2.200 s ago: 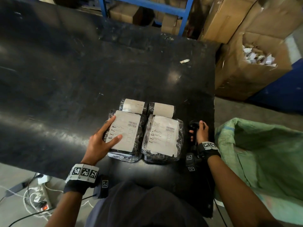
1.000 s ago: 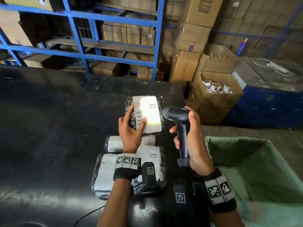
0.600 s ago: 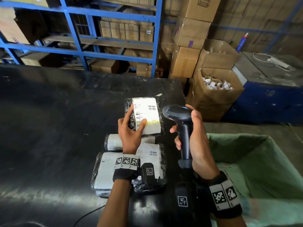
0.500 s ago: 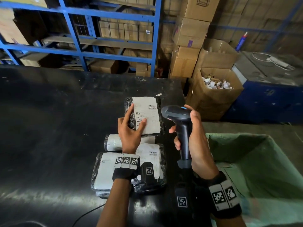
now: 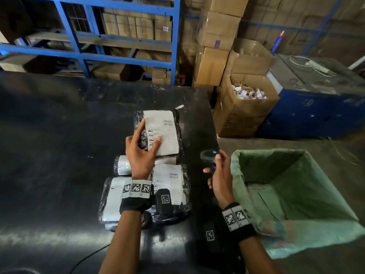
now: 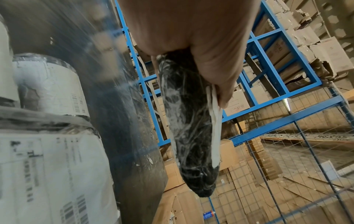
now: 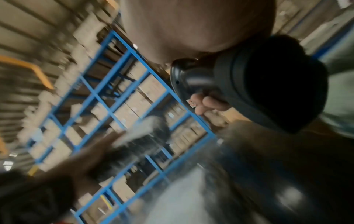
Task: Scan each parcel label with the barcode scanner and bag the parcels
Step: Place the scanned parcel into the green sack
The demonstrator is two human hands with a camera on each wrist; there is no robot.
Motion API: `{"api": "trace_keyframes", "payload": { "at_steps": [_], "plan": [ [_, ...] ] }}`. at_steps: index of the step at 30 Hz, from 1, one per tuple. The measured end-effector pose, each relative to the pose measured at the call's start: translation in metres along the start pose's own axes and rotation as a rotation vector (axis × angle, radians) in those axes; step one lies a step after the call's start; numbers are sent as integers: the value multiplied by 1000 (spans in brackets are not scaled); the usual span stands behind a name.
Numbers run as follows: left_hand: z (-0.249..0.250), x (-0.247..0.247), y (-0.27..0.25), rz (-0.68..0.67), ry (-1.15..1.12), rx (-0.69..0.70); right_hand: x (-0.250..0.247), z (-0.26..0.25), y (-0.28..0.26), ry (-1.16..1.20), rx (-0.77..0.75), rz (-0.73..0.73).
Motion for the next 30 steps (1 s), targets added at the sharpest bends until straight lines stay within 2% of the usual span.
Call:
{"api": "trace_keyframes", "payload": {
  "at_steps": [3, 7, 11, 13, 15, 17, 19, 22, 25, 30],
  "plan": [
    [-1, -3, -7, -7, 6, -21, -9, 79, 0, -101, 167, 49],
    [-3, -5, -21, -35, -33, -62, -11, 169, -14, -170, 333, 25],
    [-3, -1, -35, -82, -7, -71, -5, 209, -32, -124, 368, -43],
    [-5, 4, -40, -100, -17, -84, -7, 203, -32, -169, 334, -58],
    [-8, 10, -45, -123, -66, -123, -14, 192, -24, -346, 271, -30],
    [-10, 16, -47, -133, -92, -148, -20, 162, -13, -432, 123, -3],
    [-7, 23, -47, -139, -86, -144, -20, 119, -2, -364, -72, -18],
    [-4, 37, -46, -189, -128, -149, -17, 50, 11, -221, -211, -81],
    [1, 53, -47, -244, -161, -175, -12, 2, 25, -147, -265, -191],
    [23, 86, -58, -305, -228, -174, -10, -25, 34, -22, -285, -339]
  ]
}}
Point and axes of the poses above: each hand's wrist, its own y-axis towards the middle knuckle, its own x-axis out of the palm, z = x × y, the point moved 6 cm from there along y, towards the middle knuckle, and after that the axes turned 2 degrees about -y, right-handed, at the moved point
